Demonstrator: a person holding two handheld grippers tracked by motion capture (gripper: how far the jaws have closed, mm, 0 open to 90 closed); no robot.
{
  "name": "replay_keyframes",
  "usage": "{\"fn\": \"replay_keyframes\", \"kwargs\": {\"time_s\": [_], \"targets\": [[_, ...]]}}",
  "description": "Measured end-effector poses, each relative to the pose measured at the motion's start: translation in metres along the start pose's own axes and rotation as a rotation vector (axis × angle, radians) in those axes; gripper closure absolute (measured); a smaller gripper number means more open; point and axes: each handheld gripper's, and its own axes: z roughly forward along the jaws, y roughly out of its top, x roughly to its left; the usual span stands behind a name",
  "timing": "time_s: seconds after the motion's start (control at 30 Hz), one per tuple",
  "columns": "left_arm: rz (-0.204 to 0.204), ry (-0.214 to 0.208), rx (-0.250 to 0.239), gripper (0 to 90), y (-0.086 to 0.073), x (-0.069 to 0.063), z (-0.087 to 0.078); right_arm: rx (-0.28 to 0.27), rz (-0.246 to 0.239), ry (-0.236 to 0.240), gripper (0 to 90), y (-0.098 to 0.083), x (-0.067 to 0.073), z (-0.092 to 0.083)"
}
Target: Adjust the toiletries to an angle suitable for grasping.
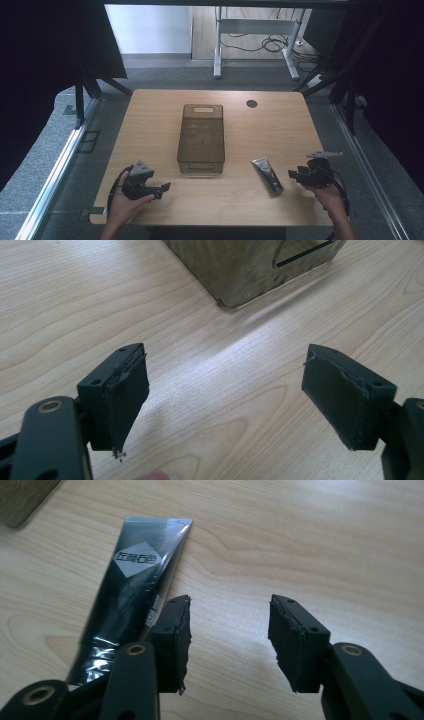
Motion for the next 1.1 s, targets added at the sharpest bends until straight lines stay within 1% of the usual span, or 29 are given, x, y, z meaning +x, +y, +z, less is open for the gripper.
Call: {"fn": "replay_keyframes", "kwargs": {"time_s": [0.03,0.07,0.1,0.13,0.17,0.2,0.27,0.3,0.33,0.37,0.4,0.43,0.5,0.53,0.57,0.6,0.67,0.7,0.73,0.77,0.8,0.83,0.87,0.9,0.93,1.0,1.07,1.1], "targets": [[0.002,-0.002,0.002,19.0,0.0,0.0,0.0,0.025,-0.026,-0.002,53.5,0.01,0.003,-0.004],[0.003,-0.003,0.001,19.0,0.0,-0.001,0.0,0.034,-0.041,-0.004,55.0,0.015,0.004,-0.005],[0.007,-0.003,0.003,19.0,0.001,-0.001,0.0,0.034,-0.041,-0.004,55.0,0.015,0.004,-0.005],[0.011,-0.006,-0.001,19.0,0.001,-0.002,-0.001,0.059,-0.065,0.006,59.3,0.025,0.006,-0.009],[0.013,-0.006,0.0,19.1,0.002,-0.003,-0.001,0.068,-0.086,0.009,60.7,0.03,0.007,-0.01],[0.013,-0.006,0.0,19.1,0.002,-0.003,-0.001,0.068,-0.086,0.009,60.7,0.03,0.007,-0.01],[0.012,-0.004,0.001,19.0,0.002,-0.003,-0.002,0.091,-0.121,0.013,66.2,0.04,0.01,-0.015],[0.013,-0.004,-0.002,19.1,0.002,-0.004,-0.002,0.119,-0.146,0.021,69.7,0.05,0.014,-0.019],[0.015,-0.002,-0.001,19.1,0.003,-0.004,-0.002,0.119,-0.146,0.021,69.7,0.05,0.014,-0.019],[0.016,-0.003,0.001,19.1,0.003,-0.004,-0.002,0.156,-0.192,0.009,72.9,0.059,0.019,-0.022],[0.023,-0.003,0.002,19.1,0.003,-0.005,-0.001,0.173,-0.22,-0.002,74.4,0.063,0.021,-0.023],[0.024,-0.002,0.007,19.1,0.003,-0.005,-0.001,0.186,-0.232,-0.006,76.6,0.066,0.024,-0.025],[0.024,-0.004,0.008,19.1,0.003,-0.006,-0.001,0.22,-0.252,0.004,79.5,0.072,0.027,-0.026],[0.025,-0.006,0.007,19.1,0.003,-0.007,0.0,0.232,-0.262,0.01,81.5,0.074,0.028,-0.026],[0.025,-0.006,0.007,19.1,0.003,-0.007,0.0,0.232,-0.262,0.01,81.5,0.074,0.028,-0.026],[0.027,-0.007,0.007,19.1,0.003,-0.008,0.0,0.251,-0.269,0.033,84.2,0.077,0.03,-0.026],[0.029,-0.01,0.002,19.2,0.004,-0.009,0.0,0.258,-0.276,0.038,85.4,0.078,0.031,-0.026],[0.029,-0.009,0.004,19.2,0.004,-0.01,0.001,0.264,-0.293,0.041,86.5,0.079,0.032,-0.026],[0.03,-0.009,0.007,19.2,0.004,-0.01,0.001,0.282,-0.326,0.039,87.2,0.08,0.035,-0.025],[0.029,-0.01,0.006,19.2,0.004,-0.01,0.002,0.315,-0.341,0.029,89.3,0.08,0.038,-0.021],[0.032,-0.011,0.011,19.2,0.004,-0.01,0.003,0.329,-0.345,0.028,89.5,0.08,0.039,-0.018],[0.032,-0.011,0.011,19.2,0.004,-0.01,0.003,0.329,-0.345,0.028,89.5,0.08,0.039,-0.018],[0.032,-0.012,0.012,19.2,0.004,-0.011,0.004,0.362,-0.359,0.033,89.7,0.079,0.041,-0.012],[0.032,-0.012,0.012,19.2,0.004,-0.011,0.004,0.362,-0.359,0.033,89.7,0.079,0.041,-0.012],[0.032,-0.012,0.011,19.2,0.004,-0.011,0.003,0.387,-0.362,0.039,89.7,0.077,0.041,-0.006],[0.032,-0.014,0.006,19.2,0.004,-0.01,0.002,0.394,-0.358,0.043,89.7,0.076,0.041,-0.003],[0.024,-0.004,-0.003,19.7,0.003,-0.009,0.0,0.407,-0.347,0.053,89.7,0.072,0.041,0.004],[0.013,-0.001,-0.01,19.8,0.003,-0.008,-0.001,0.412,-0.344,0.06,89.7,0.07,0.041,0.005]]}}
